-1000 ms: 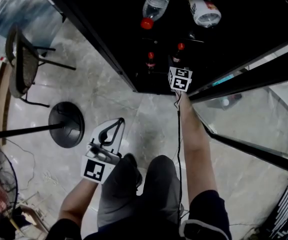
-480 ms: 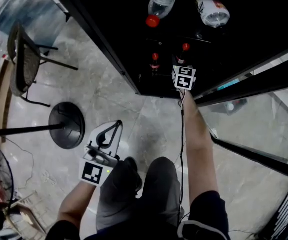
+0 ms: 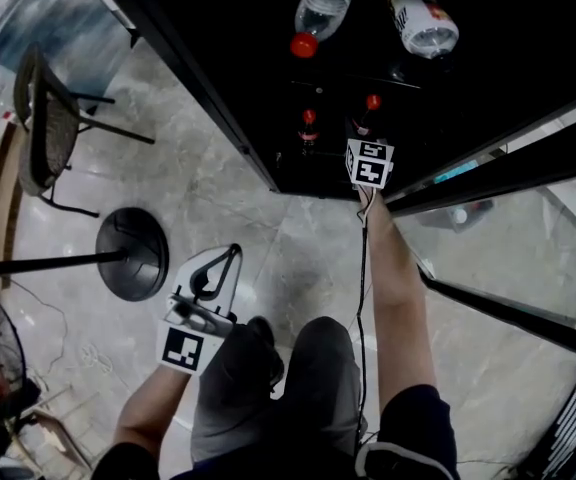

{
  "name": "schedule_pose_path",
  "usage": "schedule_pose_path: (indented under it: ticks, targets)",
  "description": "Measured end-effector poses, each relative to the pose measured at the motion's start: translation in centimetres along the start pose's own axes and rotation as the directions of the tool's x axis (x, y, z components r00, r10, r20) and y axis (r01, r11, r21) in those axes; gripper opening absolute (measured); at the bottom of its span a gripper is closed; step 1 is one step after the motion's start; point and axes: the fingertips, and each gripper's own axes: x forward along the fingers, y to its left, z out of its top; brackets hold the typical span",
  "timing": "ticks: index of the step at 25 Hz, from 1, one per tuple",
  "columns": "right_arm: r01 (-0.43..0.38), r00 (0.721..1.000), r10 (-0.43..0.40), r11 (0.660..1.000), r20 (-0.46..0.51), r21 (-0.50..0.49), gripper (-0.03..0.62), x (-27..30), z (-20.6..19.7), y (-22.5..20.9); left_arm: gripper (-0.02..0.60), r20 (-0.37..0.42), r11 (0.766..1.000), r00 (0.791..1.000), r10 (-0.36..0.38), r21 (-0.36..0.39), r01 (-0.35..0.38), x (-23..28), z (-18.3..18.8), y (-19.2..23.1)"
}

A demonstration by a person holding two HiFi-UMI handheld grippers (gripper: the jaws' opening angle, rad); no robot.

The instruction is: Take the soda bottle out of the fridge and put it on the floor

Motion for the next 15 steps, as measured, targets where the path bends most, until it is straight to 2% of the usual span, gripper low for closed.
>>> schedule_pose_path:
  ticks: [6, 10, 15]
  targets:
    - [-0.065, 0.997, 0.066, 0.997, 0.031, -0.035, 0.319, -1.9, 1.5, 1.5, 0.023, 0.004, 1.0, 1.0, -0.003, -0.006, 0.003, 0.3, 0.2, -0.1]
    - [-0.125, 0.989, 0.13, 0.989, 0.065, -0.084, 0.318, -5.2, 2.8, 3.2, 0.023, 0.011, 1.0, 1.0, -0.014, -0.001, 0.014, 0.4, 1.2, -0.3]
    - [-0.231, 0.969, 0.237, 0.968, 0.064, -0.095, 0.319, -9.5, 1.7, 5.5, 0.023, 0.015, 1.0, 1.0, -0.019, 0.005, 0.019, 1.0, 1.2, -0.4]
